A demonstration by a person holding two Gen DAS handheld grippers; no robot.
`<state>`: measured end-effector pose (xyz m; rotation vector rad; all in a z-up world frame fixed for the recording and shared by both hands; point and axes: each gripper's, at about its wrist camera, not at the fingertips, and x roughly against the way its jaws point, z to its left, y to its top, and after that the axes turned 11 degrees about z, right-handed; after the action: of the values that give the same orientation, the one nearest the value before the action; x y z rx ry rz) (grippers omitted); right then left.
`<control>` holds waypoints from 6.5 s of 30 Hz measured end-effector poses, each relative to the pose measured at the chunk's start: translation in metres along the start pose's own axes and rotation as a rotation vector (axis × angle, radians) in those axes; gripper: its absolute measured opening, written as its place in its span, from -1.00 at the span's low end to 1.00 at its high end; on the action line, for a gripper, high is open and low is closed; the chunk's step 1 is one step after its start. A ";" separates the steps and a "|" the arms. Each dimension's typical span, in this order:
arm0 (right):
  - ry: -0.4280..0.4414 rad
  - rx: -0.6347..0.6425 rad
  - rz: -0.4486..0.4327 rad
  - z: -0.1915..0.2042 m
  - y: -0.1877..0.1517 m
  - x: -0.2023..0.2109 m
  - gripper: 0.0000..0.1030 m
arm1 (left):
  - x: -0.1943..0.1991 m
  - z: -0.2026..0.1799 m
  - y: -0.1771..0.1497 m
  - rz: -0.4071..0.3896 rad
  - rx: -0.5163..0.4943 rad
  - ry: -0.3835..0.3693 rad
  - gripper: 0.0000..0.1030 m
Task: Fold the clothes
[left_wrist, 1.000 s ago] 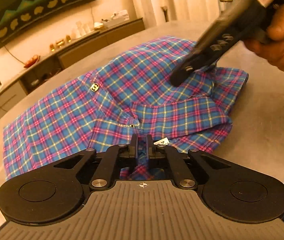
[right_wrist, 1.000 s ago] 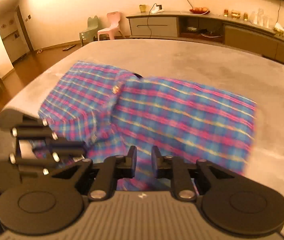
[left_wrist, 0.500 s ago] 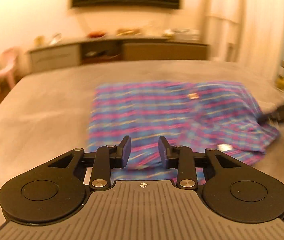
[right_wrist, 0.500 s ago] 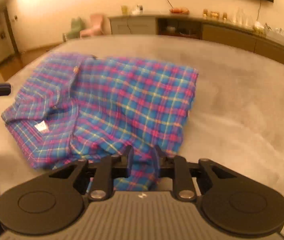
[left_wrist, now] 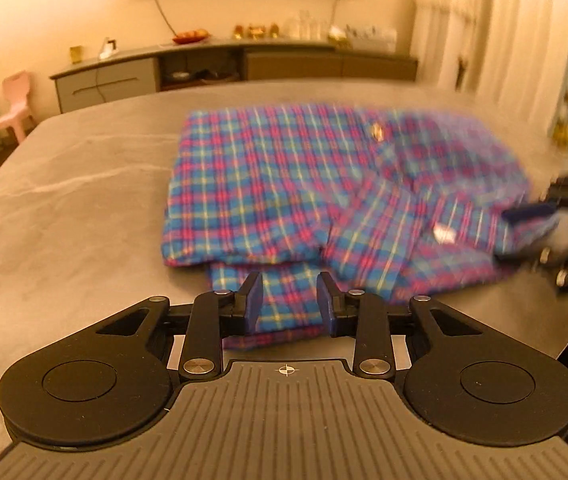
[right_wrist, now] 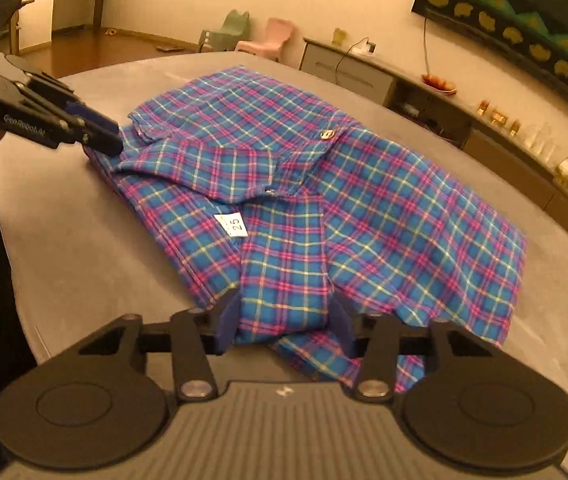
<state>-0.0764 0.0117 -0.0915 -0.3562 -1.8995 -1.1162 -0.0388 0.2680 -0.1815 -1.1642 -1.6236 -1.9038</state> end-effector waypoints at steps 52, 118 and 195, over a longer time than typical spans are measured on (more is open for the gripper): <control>-0.022 0.007 0.028 -0.135 0.050 -0.087 -0.05 | -0.041 -0.013 0.042 0.119 -0.344 0.016 -0.69; -0.019 -0.303 -0.070 -0.144 0.008 -0.017 0.42 | -0.004 0.001 0.064 -0.050 0.035 0.044 -0.13; 0.026 -0.769 -0.226 -0.199 -0.073 -0.070 0.15 | -0.081 -0.043 0.131 0.049 0.145 0.193 0.15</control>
<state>0.0272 -0.1784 -0.1469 -0.5457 -1.4416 -1.9794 0.0902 0.1759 -0.1628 -0.9235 -1.5844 -1.7751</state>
